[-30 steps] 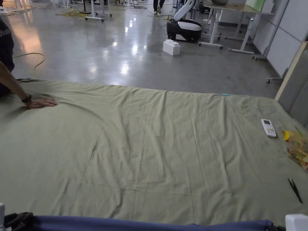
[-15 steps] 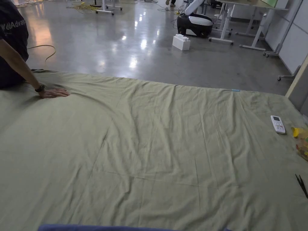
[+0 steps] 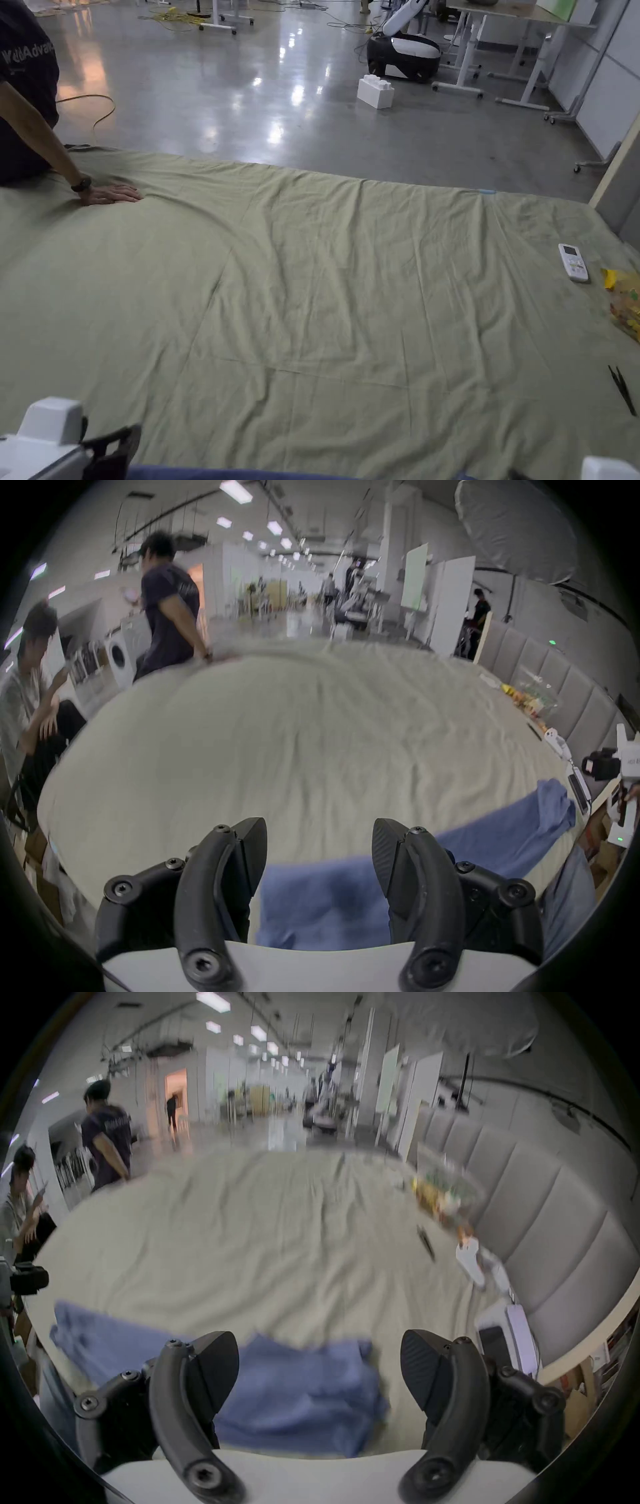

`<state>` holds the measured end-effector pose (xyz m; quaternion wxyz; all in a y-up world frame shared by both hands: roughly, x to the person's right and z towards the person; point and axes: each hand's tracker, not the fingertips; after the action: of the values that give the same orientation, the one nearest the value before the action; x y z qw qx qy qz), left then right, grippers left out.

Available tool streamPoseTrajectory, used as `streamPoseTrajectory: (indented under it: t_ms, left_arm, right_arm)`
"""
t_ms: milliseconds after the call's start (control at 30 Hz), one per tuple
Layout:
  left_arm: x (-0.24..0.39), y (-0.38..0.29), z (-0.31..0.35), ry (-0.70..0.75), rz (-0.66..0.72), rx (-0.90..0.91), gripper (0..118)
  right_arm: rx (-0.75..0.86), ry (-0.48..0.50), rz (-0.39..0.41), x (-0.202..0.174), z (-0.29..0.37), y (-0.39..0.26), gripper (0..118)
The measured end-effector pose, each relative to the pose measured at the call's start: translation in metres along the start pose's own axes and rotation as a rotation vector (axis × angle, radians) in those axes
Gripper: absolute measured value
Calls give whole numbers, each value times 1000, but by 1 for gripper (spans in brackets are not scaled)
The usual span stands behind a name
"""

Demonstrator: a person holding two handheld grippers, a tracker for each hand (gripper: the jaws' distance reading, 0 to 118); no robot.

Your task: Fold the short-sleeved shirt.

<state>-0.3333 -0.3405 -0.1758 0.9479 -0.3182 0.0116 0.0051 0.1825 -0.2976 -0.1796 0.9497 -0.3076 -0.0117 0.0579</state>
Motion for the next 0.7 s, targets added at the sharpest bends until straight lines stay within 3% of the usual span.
streamPoseTrajectory:
  t_ms: [267,333,367,500,567,700]
  left_arm:
    - [65,71,13,61,1,399,64]
    - [77,82,19,73,-8,483,60]
    - [89,88,25,83,-11,508,55]
    - [107,99,33,147,-53,573,12]
    - [111,102,35,146,-52,562,6]
    - [108,101,35,162,-52,554,1]
  right_arm:
    - [494,-5,-21,-65,8,62,92]
    - [613,-39,20,-79,15,75,78]
    - [631,-35,-3,-83,15,77,70]
    - [680,-36,-39,-94,16,86,16]
    - [684,-38,-46,-95,16,90,5]
    - [679,-51,-51,-94,14,89,0]
